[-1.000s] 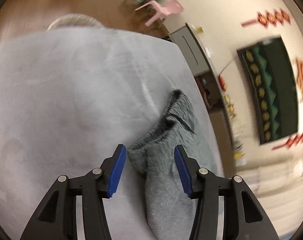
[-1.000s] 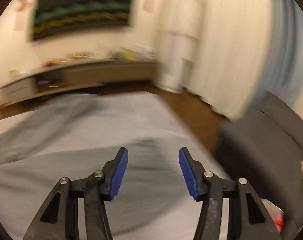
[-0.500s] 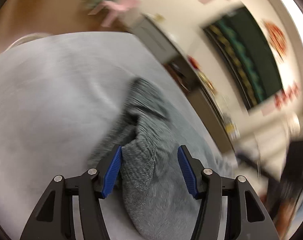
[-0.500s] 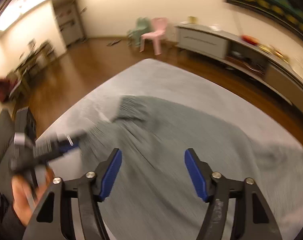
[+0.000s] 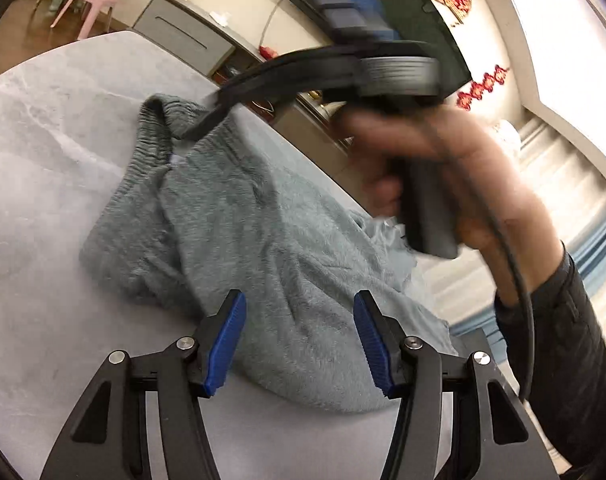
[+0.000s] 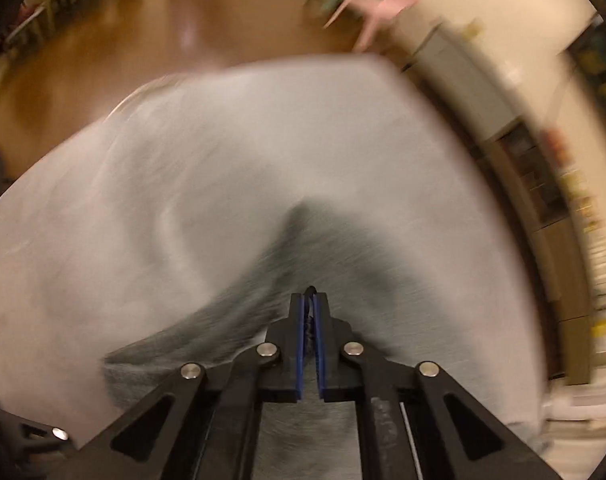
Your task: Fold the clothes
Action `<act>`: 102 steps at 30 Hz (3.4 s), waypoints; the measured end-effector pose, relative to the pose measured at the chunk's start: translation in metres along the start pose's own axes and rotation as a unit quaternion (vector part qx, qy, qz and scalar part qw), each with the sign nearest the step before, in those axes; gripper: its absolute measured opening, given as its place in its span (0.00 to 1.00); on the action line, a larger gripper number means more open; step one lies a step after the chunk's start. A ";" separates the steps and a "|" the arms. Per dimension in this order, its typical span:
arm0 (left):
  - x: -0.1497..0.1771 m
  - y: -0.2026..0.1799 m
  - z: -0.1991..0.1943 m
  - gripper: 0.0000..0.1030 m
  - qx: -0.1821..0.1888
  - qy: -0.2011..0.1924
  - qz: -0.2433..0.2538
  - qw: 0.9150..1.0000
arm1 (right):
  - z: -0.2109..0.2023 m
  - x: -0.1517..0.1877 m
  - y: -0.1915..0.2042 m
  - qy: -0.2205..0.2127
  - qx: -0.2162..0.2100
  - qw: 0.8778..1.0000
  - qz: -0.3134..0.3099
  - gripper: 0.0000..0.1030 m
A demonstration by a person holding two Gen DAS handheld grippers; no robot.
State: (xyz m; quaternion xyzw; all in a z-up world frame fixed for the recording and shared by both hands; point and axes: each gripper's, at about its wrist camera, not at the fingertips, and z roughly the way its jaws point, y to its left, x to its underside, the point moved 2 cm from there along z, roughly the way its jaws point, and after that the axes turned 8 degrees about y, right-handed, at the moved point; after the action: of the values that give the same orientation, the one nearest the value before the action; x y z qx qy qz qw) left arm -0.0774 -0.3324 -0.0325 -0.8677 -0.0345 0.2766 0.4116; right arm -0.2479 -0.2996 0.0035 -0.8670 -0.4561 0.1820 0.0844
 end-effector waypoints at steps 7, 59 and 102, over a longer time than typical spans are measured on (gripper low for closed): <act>-0.010 0.032 -0.012 0.54 -0.022 -0.035 -0.079 0.996 | -0.017 0.025 -0.064 -0.026 0.002 0.994 0.104 0.22; -0.063 -0.043 0.031 0.06 -0.113 0.013 0.155 0.981 | -0.028 0.205 -0.108 -0.156 -0.309 0.900 0.264 0.08; 0.038 -0.069 -0.010 0.02 -0.287 0.015 0.035 0.957 | -0.031 0.840 -0.335 0.055 0.062 0.779 0.621 0.03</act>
State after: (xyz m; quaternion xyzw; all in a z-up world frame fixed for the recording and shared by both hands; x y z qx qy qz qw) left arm -0.0285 -0.2830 0.0059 -0.9539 -0.0760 0.2567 0.1354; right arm -0.0553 0.5816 -0.0639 -0.9637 0.1992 0.1749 0.0318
